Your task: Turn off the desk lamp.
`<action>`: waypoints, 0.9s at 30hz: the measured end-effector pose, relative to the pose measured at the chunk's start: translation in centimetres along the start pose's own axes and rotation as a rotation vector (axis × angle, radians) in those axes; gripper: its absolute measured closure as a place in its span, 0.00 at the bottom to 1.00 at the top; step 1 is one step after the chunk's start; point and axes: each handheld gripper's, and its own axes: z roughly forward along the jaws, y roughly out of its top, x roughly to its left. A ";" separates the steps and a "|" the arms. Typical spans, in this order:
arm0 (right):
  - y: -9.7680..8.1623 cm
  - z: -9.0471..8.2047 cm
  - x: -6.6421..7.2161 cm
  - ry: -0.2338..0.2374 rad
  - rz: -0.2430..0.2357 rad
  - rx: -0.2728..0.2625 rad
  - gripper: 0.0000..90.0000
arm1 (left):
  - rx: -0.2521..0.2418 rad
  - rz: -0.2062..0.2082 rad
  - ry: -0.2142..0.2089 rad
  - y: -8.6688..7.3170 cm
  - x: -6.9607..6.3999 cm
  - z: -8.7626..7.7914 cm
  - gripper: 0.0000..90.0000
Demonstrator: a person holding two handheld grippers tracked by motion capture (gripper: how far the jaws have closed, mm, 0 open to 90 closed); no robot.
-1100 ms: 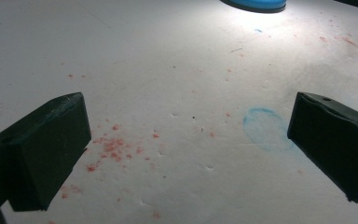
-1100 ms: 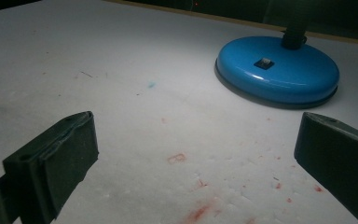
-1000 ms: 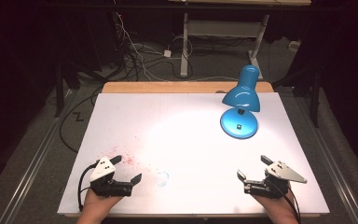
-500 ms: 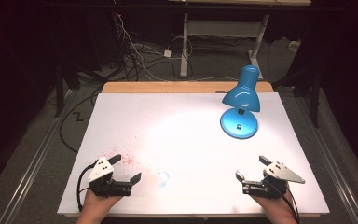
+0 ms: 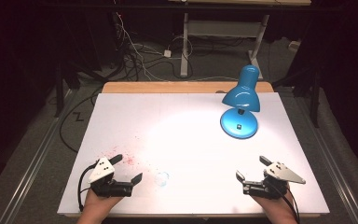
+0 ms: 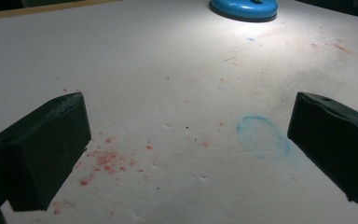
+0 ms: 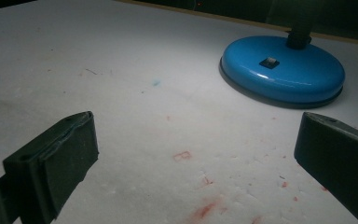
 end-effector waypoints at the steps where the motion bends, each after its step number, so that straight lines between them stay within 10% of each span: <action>1: 0.0 0.0 0.0 -0.002 0.002 0.000 0.00 | 0.000 -0.003 0.000 0.0 0.0 0.0 0.00; 27: -0.4 0.0 -0.5 -0.007 0.015 0.039 0.29 | -0.016 -0.002 -0.006 0.0 0.1 -0.2 0.00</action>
